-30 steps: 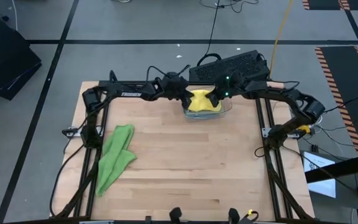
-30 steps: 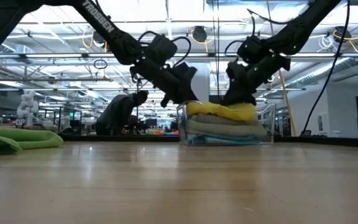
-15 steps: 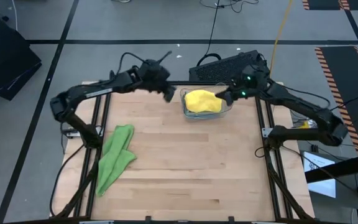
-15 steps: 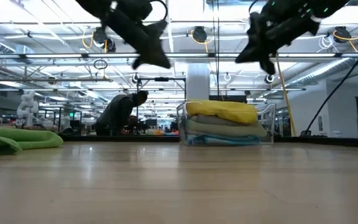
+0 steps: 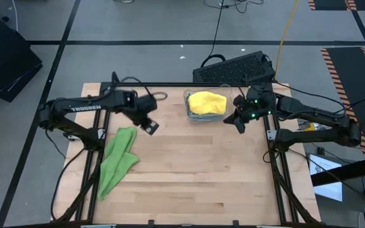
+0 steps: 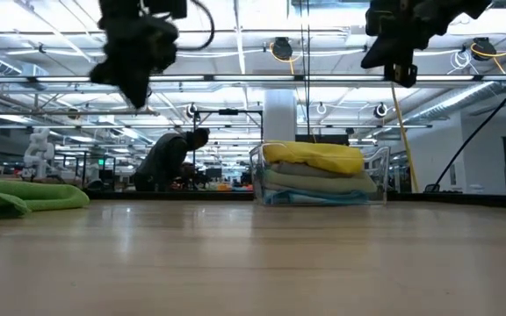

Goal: Fold microfiber towels
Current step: Fold the green towel

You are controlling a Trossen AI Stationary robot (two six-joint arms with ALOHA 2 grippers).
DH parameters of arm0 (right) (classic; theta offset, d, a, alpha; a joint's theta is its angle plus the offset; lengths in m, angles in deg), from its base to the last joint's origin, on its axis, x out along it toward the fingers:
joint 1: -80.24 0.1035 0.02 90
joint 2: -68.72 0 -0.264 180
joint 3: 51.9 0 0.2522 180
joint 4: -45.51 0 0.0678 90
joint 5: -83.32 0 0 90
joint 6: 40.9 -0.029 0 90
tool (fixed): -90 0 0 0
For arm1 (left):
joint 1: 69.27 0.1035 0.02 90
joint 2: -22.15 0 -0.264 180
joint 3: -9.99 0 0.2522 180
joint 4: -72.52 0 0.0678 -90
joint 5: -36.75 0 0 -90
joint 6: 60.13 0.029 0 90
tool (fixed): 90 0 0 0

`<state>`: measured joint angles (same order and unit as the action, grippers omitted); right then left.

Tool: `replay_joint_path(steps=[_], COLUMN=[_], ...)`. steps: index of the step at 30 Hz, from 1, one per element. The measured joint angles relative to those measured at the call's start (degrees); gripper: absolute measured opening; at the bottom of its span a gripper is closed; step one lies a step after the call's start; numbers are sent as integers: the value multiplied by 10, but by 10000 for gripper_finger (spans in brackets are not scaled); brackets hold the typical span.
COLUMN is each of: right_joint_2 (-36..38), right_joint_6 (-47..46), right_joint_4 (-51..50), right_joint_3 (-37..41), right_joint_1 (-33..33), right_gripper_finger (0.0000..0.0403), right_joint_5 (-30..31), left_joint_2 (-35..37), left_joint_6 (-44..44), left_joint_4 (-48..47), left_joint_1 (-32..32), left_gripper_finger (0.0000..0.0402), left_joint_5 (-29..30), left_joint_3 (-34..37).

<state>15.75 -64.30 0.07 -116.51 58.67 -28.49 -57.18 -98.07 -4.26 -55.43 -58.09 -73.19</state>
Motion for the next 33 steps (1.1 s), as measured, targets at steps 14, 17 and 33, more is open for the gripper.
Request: replay_joint_path(steps=[14,17,33], right_joint_2=[-27,-31,-46], right_joint_6=[-11,-18,-174], right_joint_4=[64,72,129], right_joint_3=[0,0,0], right_joint_1=[73,74,110], right_gripper_finger=[4,4,4], right_joint_5=[55,56,107], left_joint_2=[-1,-1,-1], left_joint_6=[-216,-233,-195], left_joint_4=[27,32,30], left_joint_1=[-68,-72,-56], left_gripper_finger=[226,238,212], left_joint_5=[-81,-82,34], left_joint_3=[183,199,215])
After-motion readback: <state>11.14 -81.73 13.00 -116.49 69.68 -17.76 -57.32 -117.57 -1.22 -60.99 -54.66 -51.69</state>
